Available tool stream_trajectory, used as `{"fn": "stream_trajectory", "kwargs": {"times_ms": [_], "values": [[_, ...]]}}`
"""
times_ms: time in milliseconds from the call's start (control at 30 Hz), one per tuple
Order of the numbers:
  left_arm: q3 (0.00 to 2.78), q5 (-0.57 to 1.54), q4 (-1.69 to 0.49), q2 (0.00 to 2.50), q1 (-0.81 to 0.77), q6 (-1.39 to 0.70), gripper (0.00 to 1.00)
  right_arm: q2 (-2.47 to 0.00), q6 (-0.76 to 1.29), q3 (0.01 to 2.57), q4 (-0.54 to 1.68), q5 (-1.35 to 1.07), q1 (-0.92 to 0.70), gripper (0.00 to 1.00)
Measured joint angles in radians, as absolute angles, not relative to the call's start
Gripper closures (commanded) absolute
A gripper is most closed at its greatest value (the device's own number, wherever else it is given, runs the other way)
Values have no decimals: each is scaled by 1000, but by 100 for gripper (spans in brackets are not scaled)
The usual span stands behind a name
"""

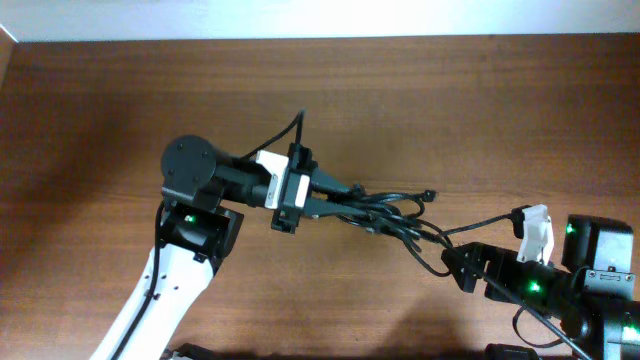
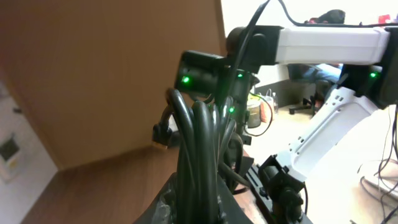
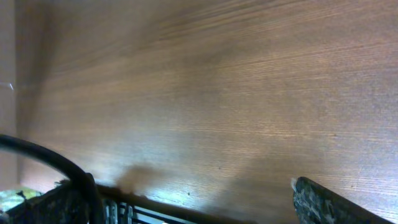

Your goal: Untangle cables

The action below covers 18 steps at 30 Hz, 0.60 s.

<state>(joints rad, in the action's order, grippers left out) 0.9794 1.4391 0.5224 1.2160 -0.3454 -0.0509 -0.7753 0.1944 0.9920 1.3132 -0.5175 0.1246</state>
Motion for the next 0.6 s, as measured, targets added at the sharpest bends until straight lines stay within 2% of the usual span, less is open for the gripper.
{"fn": "stream_trajectory", "kwargs": {"times_ms": [333, 600], "values": [[979, 1405, 444, 1216, -320, -137, 100, -788, 323, 992, 1324, -469, 125, 1], [984, 1318, 151, 1219, -320, -144, 100, -788, 306, 992, 1323, -583, 125, 1]]}}
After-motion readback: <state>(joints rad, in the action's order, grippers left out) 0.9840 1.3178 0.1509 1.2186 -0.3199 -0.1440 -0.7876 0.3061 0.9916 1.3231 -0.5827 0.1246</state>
